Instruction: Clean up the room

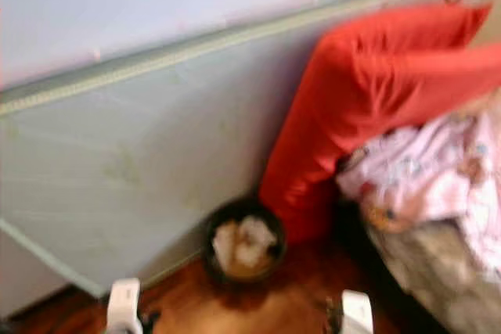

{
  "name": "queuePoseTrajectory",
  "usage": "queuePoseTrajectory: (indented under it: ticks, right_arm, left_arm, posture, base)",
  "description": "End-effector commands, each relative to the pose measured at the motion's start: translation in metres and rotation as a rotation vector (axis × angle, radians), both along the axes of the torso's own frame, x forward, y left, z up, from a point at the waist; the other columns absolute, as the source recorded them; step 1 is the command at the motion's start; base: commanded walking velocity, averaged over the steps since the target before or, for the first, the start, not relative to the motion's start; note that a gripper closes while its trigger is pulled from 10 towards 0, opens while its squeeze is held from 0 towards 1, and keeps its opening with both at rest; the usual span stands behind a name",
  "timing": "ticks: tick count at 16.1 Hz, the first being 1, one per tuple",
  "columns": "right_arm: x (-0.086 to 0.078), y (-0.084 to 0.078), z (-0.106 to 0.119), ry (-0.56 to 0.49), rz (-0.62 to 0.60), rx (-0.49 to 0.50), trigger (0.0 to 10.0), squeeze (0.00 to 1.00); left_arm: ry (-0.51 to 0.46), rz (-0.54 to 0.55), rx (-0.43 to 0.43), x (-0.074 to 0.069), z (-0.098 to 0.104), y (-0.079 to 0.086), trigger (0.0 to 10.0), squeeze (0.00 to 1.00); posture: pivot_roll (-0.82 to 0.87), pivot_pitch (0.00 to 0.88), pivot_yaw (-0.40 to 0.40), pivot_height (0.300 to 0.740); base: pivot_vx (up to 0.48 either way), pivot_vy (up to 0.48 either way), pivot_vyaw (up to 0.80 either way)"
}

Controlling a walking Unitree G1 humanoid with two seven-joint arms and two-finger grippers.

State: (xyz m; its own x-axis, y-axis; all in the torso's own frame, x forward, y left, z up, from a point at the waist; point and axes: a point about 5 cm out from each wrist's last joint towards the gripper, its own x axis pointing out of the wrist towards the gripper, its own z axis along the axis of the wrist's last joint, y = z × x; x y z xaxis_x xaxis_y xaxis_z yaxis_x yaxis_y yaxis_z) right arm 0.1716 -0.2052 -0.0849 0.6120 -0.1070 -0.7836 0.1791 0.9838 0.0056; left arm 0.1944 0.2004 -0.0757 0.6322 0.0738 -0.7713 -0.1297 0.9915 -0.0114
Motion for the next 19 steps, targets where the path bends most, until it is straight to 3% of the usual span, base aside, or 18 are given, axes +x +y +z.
queuePoseTrajectory:
  ticks: [1,8,12,19]
  right_arm:
    - [-0.047,-0.025,-0.014,0.141,-0.215,0.157,10.0,0.00]
    - [-0.047,-0.028,-0.014,0.141,-0.194,0.145,10.0,0.00]
    - [-0.041,-0.028,-0.011,0.106,-0.211,0.153,10.0,0.00]
    - [-0.036,-0.030,-0.009,0.114,-0.139,0.102,10.0,0.00]
  left_arm:
    - [0.261,0.075,0.077,-0.141,-0.026,0.066,10.0,0.00]
    - [0.260,0.086,0.065,-0.142,-0.027,0.063,10.0,0.00]
    - [0.239,0.102,0.065,-0.138,-0.026,0.066,10.0,0.00]
    - [0.231,0.109,0.068,-0.135,-0.025,0.068,10.0,0.00]
  posture:
    - [0.04,0.000,0.035,0.740]
    - [0.04,0.000,0.021,0.740]
    - [0.04,0.000,0.013,0.740]
    - [0.04,0.000,0.024,0.740]
  base:
    - [0.000,0.000,-0.79]
    - [0.000,0.000,-0.79]
    - [0.000,0.000,0.00]
    - [0.000,0.000,0.00]
